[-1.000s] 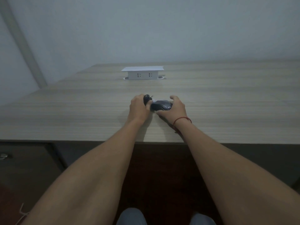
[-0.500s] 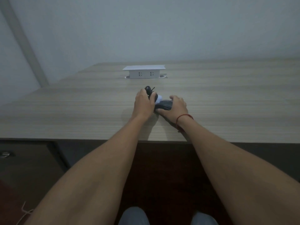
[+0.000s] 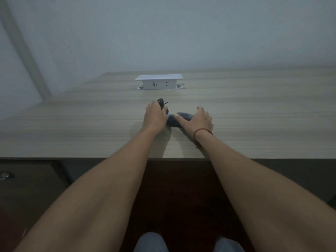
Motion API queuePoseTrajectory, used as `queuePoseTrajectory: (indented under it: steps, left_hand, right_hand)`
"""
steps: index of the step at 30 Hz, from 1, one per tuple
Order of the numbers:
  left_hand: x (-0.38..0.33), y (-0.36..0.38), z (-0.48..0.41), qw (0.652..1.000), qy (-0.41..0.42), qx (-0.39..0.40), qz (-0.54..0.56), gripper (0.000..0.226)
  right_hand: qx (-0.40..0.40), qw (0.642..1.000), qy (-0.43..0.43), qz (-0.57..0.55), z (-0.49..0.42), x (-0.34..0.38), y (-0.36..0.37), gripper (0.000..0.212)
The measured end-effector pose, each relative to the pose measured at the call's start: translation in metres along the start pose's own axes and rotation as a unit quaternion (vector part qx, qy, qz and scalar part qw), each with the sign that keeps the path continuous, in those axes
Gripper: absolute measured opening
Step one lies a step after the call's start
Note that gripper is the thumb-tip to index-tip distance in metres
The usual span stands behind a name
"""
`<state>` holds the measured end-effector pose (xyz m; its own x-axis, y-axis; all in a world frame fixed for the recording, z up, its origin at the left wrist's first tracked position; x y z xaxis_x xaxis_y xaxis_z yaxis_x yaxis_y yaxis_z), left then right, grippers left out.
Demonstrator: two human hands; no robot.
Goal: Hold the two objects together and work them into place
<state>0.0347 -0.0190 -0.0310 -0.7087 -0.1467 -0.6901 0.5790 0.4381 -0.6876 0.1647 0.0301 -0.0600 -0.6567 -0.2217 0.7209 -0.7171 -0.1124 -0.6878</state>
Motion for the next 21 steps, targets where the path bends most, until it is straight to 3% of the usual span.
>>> queuePoseTrajectory:
  steps: [3,8,11,14,21]
  left_hand:
    - [0.003,0.002,0.003,0.997,0.036,-0.033,0.067,0.028]
    - [0.009,0.007,0.001,0.999,0.032,0.007,0.004,0.028]
    - [0.0,0.002,0.003,0.995,0.068,-0.036,0.059,0.03]
    - [0.002,0.007,0.004,0.997,0.064,-0.007,0.046,0.028]
    - [-0.003,0.003,0.002,0.996,0.064,-0.011,0.062,0.028]
  right_hand:
    - [0.025,0.998,-0.003,-0.061,-0.003,-0.001,0.003,0.103]
    - [0.069,0.979,-0.042,-0.186,-0.001,-0.002,0.001,0.093]
    - [0.072,0.977,-0.047,-0.193,-0.001,-0.001,0.001,0.097]
    - [0.056,0.978,-0.055,-0.192,-0.002,-0.003,0.0,0.099]
    - [0.073,0.976,-0.069,-0.191,-0.002,-0.003,0.004,0.071]
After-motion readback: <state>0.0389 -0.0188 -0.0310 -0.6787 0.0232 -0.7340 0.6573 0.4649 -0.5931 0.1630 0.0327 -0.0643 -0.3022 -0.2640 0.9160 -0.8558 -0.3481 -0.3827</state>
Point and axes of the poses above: each hand's wrist, its own z-axis away from the middle knuckle, its own y-axis out of the palm, x = y × z, the point moved 2 cm from there along -z, towards the middle knuckle, and after that the axes turned 15 degrees about x, right-handed, at the moved point
